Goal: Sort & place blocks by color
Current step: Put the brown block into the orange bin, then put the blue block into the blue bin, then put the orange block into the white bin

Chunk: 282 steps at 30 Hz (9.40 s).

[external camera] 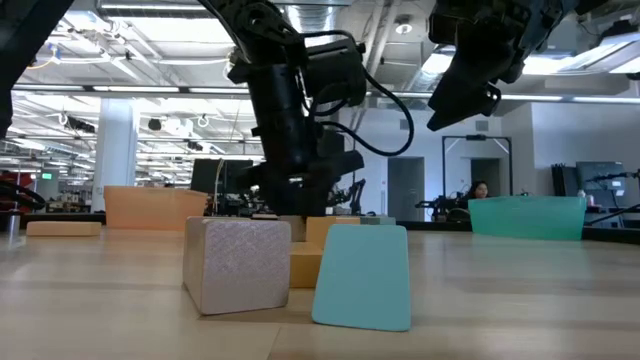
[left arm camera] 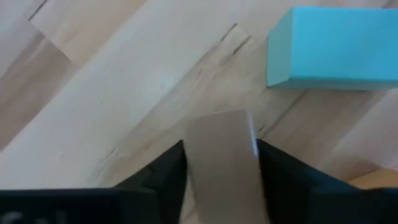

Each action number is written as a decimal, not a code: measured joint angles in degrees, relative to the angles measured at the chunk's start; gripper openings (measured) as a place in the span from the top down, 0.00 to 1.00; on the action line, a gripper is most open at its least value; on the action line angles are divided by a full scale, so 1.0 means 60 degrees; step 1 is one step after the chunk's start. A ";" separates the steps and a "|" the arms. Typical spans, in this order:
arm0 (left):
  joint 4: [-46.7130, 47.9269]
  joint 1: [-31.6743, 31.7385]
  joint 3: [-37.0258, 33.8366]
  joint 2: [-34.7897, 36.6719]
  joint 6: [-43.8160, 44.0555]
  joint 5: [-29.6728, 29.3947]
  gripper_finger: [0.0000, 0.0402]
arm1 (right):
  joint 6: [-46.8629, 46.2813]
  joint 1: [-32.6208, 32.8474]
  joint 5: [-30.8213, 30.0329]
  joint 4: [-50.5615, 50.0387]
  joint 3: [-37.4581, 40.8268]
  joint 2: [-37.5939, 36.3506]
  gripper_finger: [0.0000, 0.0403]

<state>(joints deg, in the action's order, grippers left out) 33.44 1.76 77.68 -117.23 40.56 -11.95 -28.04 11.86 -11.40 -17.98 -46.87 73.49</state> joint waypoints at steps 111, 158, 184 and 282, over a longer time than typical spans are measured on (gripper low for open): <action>-0.1849 -0.1725 -0.6510 1.0052 -0.3383 0.1210 0.26 | -0.0764 -0.1432 -0.0113 0.2240 -0.0924 0.2285 0.37; -0.6166 -0.2051 -1.0172 1.2127 -0.2269 0.0632 0.29 | -0.0828 -0.2288 0.0390 -0.2226 -0.4324 0.5300 0.37; -0.5900 -0.2047 -1.0171 1.2109 -0.2033 0.0501 0.29 | -0.0516 -0.1539 0.0740 -0.1347 -0.4127 0.6508 0.56; -0.4166 -0.2036 -1.0161 1.2109 -0.2229 0.0616 0.29 | -0.0330 -0.2396 0.0667 -0.1880 -0.1392 -0.0052 0.34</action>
<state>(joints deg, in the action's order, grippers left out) 8.44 -10.46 16.71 -44.58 27.18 -8.26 -30.02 -2.52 -7.40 -29.26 -55.22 73.18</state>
